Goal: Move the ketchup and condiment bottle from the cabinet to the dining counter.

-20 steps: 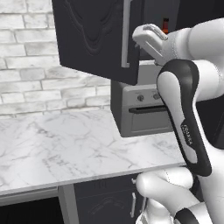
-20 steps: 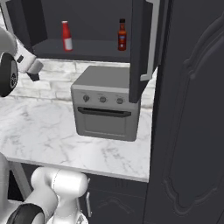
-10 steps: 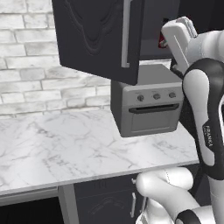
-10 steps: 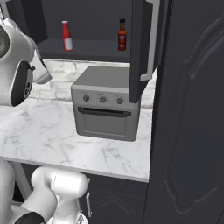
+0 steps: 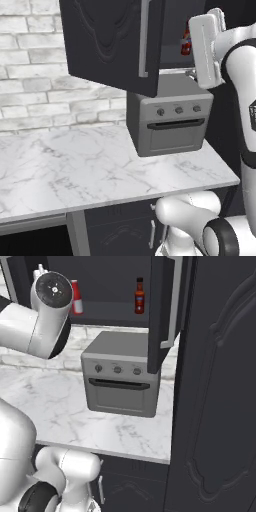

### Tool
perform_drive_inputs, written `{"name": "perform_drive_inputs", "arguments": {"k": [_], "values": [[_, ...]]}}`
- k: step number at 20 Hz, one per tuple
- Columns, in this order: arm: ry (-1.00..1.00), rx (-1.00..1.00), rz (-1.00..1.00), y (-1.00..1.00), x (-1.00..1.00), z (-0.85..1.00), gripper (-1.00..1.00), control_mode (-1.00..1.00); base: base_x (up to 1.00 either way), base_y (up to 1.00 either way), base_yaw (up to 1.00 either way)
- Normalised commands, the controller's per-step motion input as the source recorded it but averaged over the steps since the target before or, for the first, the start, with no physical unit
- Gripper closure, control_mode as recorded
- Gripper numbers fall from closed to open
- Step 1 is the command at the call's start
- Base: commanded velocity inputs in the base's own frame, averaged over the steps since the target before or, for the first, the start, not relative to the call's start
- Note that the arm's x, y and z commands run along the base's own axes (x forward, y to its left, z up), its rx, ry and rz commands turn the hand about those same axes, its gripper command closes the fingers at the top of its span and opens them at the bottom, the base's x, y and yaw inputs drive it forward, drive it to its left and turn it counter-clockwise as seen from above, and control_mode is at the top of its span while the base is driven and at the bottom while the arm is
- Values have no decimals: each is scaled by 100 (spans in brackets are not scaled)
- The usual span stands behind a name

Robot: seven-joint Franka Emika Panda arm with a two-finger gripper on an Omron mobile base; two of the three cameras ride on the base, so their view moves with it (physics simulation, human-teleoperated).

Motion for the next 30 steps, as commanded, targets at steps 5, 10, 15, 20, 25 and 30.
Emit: {"name": "perform_drive_inputs", "arguments": {"k": [5, 10, 15, 20, 25, 30], "values": [[1, 20, 20, 31, 36, -4, -100, -100, 0, 0, 0], [0, 8, 16, 36, 36, -13, -100, -100, 0, 0, 0], [0, 10, 13, 19, 48, -6, -100, -100, 0, 0, 0], [-1, 8, 22, 20, 13, -3, -100, -100, 0, 0, 0], [-1, 7, 28, 36, -42, -3, -100, -100, 0, 0, 0], [-1, 4, 21, 39, -51, -2, -100, -100, 0, 0, 0]]}}
